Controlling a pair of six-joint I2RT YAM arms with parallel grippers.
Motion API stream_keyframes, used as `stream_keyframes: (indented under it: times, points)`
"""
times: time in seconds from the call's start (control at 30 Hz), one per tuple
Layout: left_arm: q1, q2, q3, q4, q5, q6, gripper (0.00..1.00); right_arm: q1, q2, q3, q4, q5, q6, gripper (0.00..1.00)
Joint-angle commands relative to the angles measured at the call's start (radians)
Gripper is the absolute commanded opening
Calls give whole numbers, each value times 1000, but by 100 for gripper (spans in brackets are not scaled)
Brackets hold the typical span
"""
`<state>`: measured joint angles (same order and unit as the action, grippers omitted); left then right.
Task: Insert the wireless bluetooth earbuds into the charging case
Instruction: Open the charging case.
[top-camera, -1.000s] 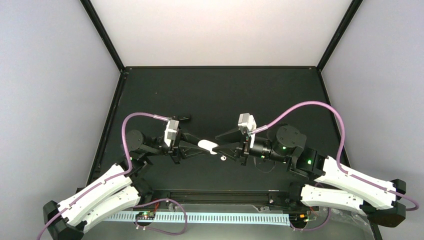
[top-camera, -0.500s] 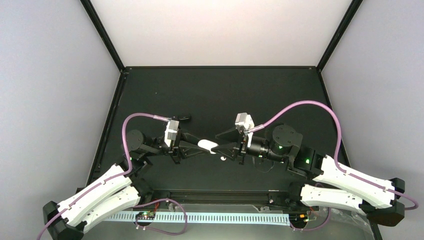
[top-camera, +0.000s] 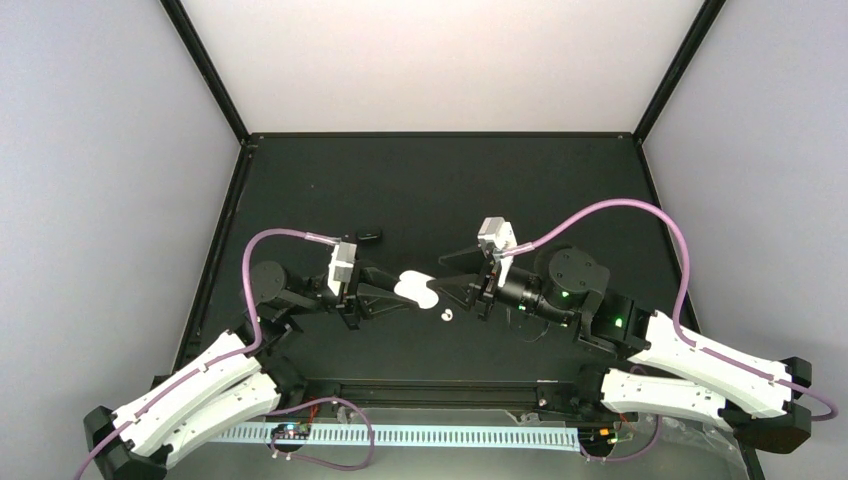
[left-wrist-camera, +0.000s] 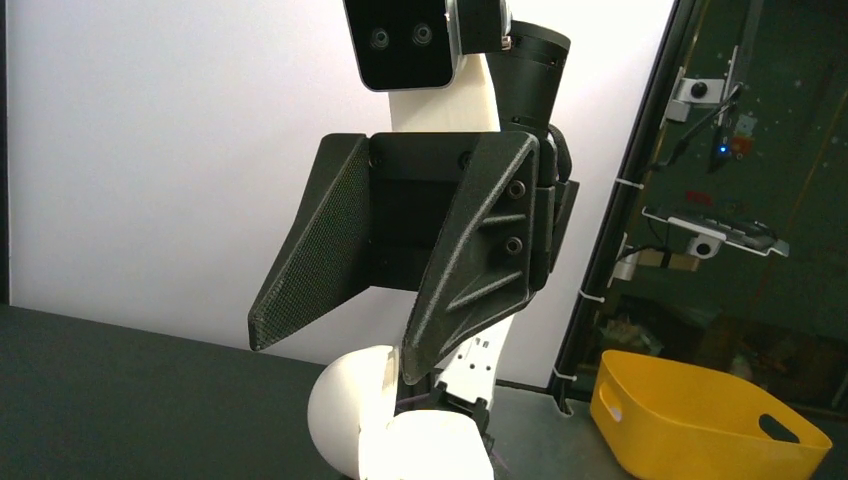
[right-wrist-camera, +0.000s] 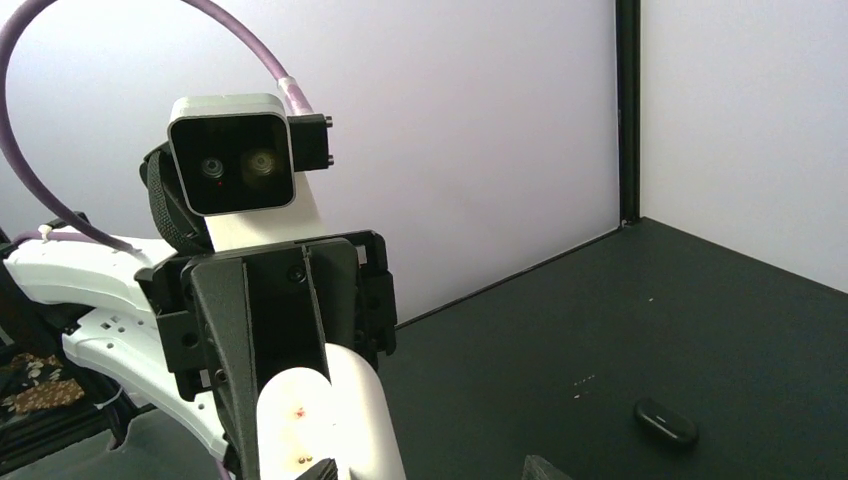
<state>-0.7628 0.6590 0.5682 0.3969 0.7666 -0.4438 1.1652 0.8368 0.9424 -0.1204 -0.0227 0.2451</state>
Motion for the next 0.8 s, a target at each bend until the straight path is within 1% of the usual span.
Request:
stream_keyframes:
  times: [0.0,0.27,0.5,0.6,0.63,0.7,0.77]
  points:
    - [-3,-14,14,6,-7,9,1,-3,-10,23,-6,35,8,47]
    - [-3,-32,-5,-1,-57,8,2,-2,-36,23,8,5,5,48]
    - [-3,-62,-20,-30,-121,27,2,-3,-72,29,-8,21,1,56]
    - [-3,-84,-28,-53,-160,29,2,-3,-89,7,-26,101,4,58]
    - [-3,-97,-33,-64,-185,28,1,-3,-89,-3,-42,173,18,60]
    - [-4,-128,-51,-92,-237,11,2,-24,-75,-21,-101,256,65,60]
    - [-3,-162,-97,-93,-277,-43,1,-73,-63,-62,-138,256,133,60]
